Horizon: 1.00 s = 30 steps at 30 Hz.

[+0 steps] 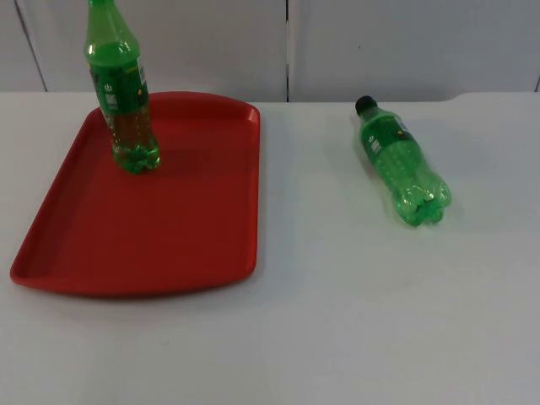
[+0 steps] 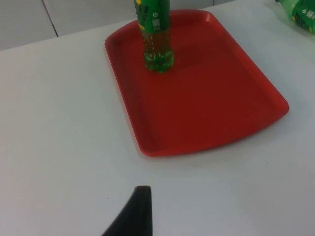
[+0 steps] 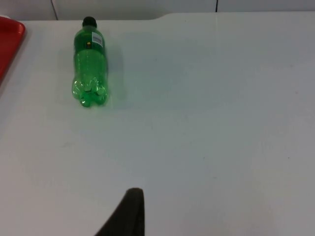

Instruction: Place the bottle upright on the tray.

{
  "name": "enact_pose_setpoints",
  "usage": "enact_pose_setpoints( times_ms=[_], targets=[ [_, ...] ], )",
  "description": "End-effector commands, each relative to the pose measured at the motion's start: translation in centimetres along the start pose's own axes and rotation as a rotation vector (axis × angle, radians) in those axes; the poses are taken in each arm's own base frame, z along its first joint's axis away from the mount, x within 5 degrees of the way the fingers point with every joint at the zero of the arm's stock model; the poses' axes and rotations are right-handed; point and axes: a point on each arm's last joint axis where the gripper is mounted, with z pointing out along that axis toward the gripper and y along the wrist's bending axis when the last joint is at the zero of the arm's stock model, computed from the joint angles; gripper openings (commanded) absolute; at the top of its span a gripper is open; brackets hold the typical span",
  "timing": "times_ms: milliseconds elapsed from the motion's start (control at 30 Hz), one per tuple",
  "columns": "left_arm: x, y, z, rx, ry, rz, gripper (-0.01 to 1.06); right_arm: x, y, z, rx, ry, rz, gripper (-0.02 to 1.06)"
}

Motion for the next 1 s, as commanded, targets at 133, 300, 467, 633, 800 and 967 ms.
enact_pose_setpoints(
  times_ms=[133, 300, 467, 633, 800, 967],
  targets=[
    [0.10, 0.05, 0.06, 0.000, -0.001, 0.000, 1.05, 0.04, 0.05, 0.01, 0.002, -0.003, 0.004, 1.05],
    [0.10, 0.05, 0.06, 0.000, -0.001, 0.000, 1.05, 0.04, 0.05, 0.01, 0.002, -0.003, 0.004, 1.05],
    [0.10, 0.05, 0.06, 0.000, -0.001, 0.000, 1.05, 0.05, 0.08, 0.01, -0.001, -0.003, -0.002, 1.05],
    [0.10, 0.05, 0.06, 0.000, -0.001, 0.000, 1.05, 0.05, 0.10, 0.01, -0.004, -0.003, -0.005, 1.05],
    [0.10, 0.05, 0.06, 0.000, -0.001, 0.000, 1.05, -0.02, 0.10, -0.03, -0.004, -0.008, -0.008, 1.05],
    [0.10, 0.05, 0.06, 0.000, -0.001, 0.000, 1.05, -0.27, 0.10, -0.29, -0.005, -0.024, -0.007, 1.05]
  ],
)
